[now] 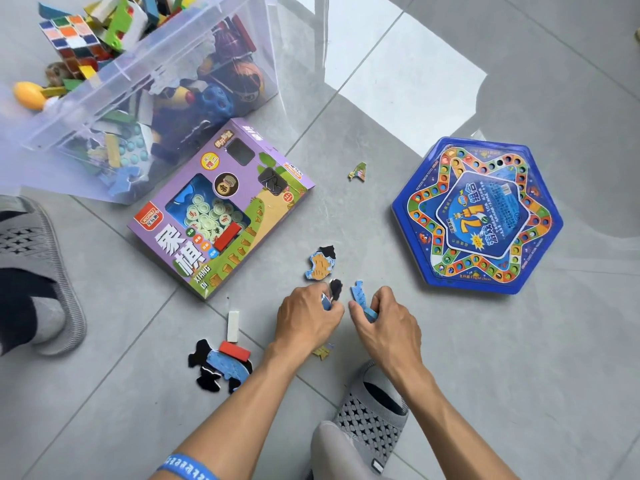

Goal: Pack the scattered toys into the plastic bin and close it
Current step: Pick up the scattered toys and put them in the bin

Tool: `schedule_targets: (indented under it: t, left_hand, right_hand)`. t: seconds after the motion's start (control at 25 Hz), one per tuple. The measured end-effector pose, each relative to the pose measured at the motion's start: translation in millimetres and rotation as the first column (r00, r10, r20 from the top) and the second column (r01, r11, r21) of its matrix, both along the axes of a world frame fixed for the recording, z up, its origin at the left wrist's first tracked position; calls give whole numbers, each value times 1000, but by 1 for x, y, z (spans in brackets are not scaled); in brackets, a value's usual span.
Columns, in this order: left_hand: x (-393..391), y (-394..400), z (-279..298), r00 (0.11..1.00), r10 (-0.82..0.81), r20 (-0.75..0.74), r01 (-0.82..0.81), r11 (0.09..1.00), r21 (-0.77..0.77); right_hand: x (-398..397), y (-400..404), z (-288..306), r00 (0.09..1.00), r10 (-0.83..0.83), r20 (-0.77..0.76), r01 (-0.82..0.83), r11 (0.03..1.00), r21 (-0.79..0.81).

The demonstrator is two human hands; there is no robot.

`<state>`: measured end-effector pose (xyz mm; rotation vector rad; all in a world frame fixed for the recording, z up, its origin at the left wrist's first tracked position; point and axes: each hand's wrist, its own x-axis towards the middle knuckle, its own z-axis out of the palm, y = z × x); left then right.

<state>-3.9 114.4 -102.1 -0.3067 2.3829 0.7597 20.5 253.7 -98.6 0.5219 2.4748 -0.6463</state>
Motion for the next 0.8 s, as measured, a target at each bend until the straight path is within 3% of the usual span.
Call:
schedule_targets:
  t: [0.16, 0.28, 0.4, 0.52, 0.64, 0.72, 0.8]
  left_hand:
    - [-7, -18, 12, 968, 249, -42, -249, 968, 20]
    - [-20, -21, 11, 940, 336, -65, -338, 941, -21]
    - [-34, -18, 5, 951, 299, -80, -304, 950, -67]
    - [-42, -15, -2, 980, 162, -120, -170, 984, -62]
    - [-46, -12, -6, 998, 8, -57, -14, 994, -108]
    - [-47, -11, -12, 998, -7, -59, 0, 994, -110]
    - [-46, -12, -16, 998, 33, -53, -37, 996, -82]
  right_hand:
    - [-3, -14, -15, 992, 121, 27, -122, 990, 72]
    - [-2, -17, -20, 990, 144, 3, -143, 986, 83]
    - [-1, -15, -19, 989, 149, -14, -148, 987, 65]
    - [-1, -10, -17, 985, 172, -28, -172, 985, -11]
    - [-2, -10, -9, 997, -14, -77, 0, 984, -180]
    - [-7, -18, -9, 992, -104, -70, 81, 956, -283]
    - [-10, -33, -13, 997, -19, -72, -4, 951, -309]
